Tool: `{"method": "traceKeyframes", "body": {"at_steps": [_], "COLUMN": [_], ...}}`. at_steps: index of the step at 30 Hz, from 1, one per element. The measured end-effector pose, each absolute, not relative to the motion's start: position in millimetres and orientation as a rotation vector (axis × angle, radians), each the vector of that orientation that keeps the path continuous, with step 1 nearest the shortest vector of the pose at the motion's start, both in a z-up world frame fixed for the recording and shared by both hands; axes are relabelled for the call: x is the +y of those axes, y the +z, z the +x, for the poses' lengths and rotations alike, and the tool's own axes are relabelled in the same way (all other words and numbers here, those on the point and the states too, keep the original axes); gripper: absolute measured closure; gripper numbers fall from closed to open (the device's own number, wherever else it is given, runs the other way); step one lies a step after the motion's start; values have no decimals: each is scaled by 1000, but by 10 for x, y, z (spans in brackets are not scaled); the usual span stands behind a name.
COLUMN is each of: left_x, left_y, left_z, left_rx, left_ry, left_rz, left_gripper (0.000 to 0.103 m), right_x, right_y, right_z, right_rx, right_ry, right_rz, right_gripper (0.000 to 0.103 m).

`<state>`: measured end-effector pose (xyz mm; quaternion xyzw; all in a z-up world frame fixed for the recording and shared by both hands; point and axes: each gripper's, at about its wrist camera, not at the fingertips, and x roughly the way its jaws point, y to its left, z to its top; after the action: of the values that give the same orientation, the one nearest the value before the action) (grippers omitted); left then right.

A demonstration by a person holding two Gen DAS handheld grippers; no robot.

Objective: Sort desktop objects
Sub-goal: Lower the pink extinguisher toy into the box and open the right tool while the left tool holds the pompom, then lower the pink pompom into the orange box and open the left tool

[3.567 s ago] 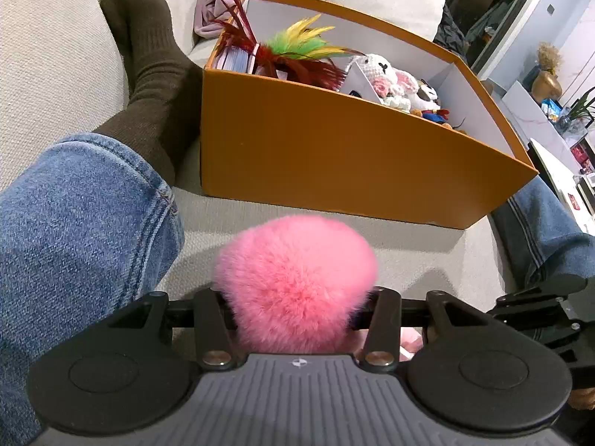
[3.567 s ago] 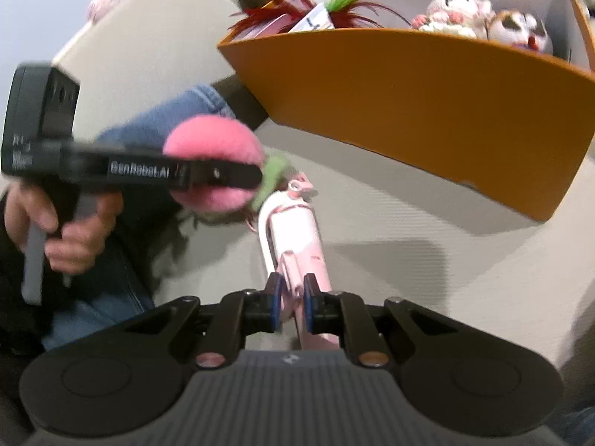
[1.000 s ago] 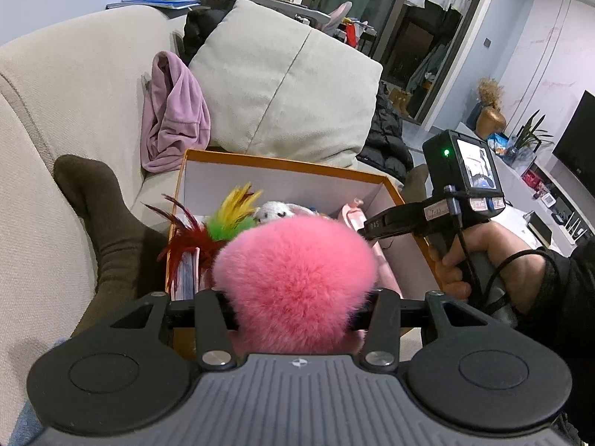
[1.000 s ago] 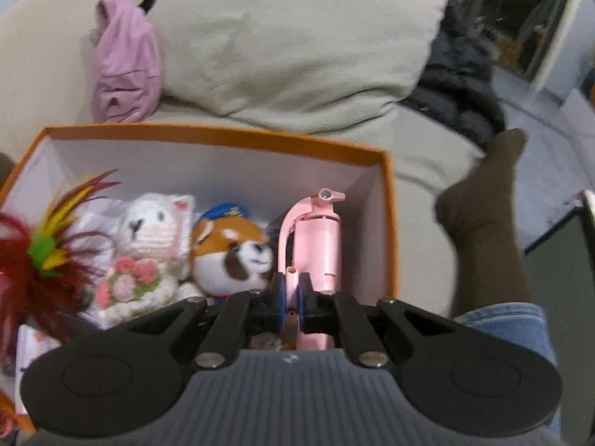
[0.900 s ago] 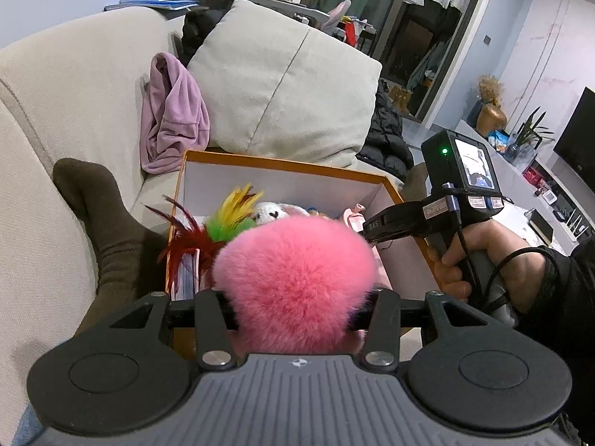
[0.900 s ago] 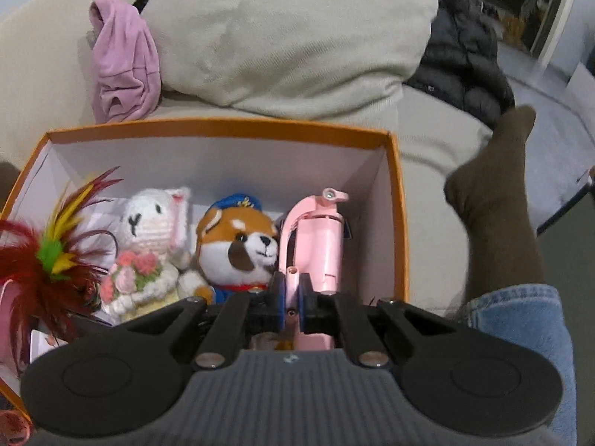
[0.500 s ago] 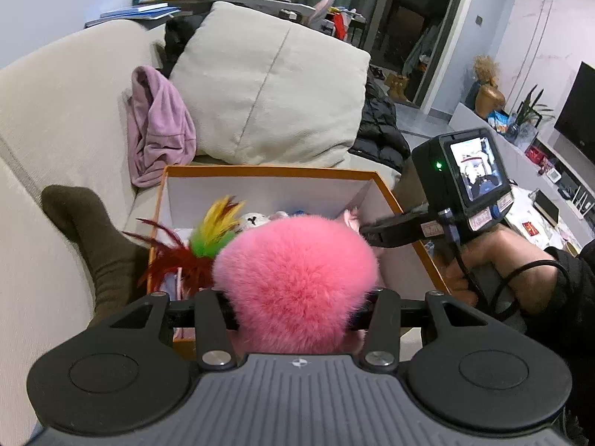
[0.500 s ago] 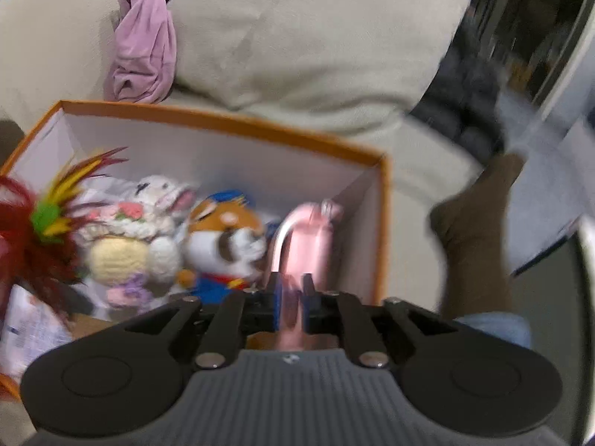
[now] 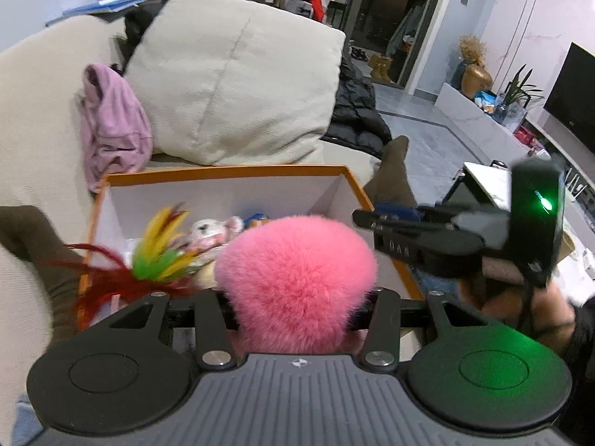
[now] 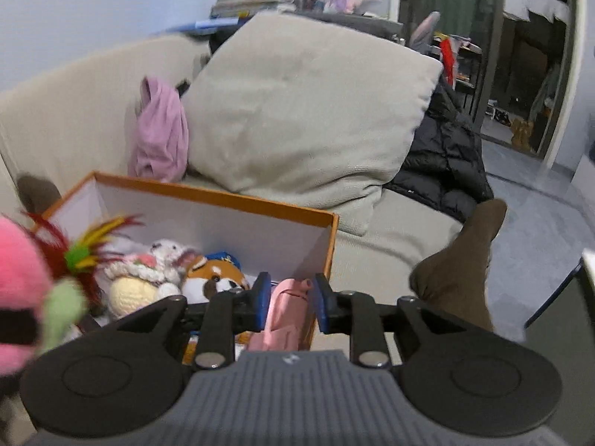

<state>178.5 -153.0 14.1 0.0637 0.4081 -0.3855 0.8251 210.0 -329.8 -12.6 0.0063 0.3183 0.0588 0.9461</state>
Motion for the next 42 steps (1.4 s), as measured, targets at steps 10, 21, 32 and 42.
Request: {"method": "traceKeyframes", "body": {"at_steps": [10,21,32,42], "left_x": [-1834,-2035,-1987,-1706], "left_y": [103,-504,-580,-226], "left_z": [1885,1910,1881,1737], "left_rx": [827,1034,1049,945], "left_ry": [-853,-831,-811,-786], "left_rz": [103,208,222,169], "left_gripper": [52,51,49,49], "right_x": [-3588,-3567,-3561,-3409], "right_y": [-187,-300,-331,-235], "right_z": [1909,1890,1884,1794], "right_rx": [501,520,535,515], "right_ry": [129,146,131,140], "right_rz": [211,233,232,179], "right_gripper": [69,68,65,60]}}
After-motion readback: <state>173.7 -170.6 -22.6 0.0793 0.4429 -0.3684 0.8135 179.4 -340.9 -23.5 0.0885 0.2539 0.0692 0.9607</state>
